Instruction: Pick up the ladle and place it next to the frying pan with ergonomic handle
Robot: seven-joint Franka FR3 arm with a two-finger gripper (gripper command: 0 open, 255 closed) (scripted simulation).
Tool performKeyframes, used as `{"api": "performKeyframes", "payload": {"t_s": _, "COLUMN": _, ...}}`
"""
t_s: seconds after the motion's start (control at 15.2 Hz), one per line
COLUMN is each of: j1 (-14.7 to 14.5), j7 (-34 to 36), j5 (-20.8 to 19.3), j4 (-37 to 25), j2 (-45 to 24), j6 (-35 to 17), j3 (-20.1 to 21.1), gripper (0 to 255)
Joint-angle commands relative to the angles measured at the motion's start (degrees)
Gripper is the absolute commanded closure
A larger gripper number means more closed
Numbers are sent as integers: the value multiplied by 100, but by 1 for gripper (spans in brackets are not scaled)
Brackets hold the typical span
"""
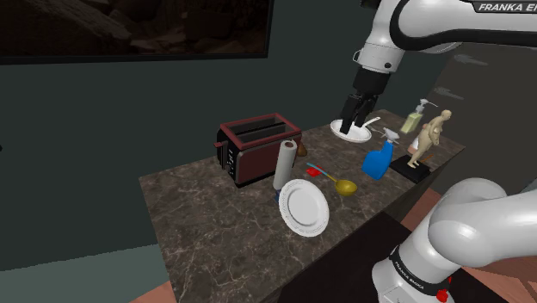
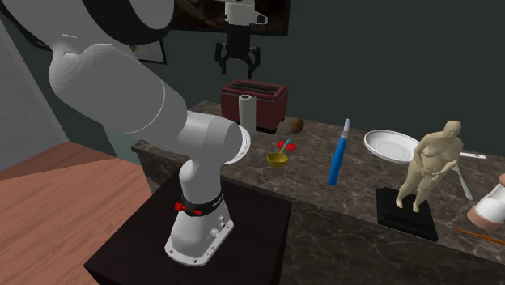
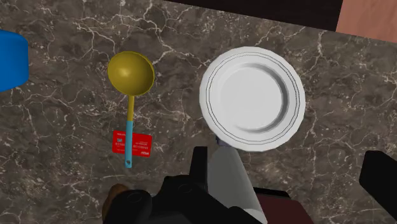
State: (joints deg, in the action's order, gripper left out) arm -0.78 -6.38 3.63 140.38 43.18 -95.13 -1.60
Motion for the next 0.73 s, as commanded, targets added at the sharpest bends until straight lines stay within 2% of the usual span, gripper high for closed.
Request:
{"api": "performKeyframes", "payload": {"t_s": 0.0, "j1": 0, "j7": 0, "j5": 0, "j4": 0, "j2": 0, "j6": 0, "j3": 0, "gripper": 0}}
{"api": "performKeyframes", "payload": {"t_s": 0.66, "j1": 372, "j7": -606, "j5": -245, "j4": 910, "j2": -986, "j6": -1740, "j3": -711, "gripper": 0}}
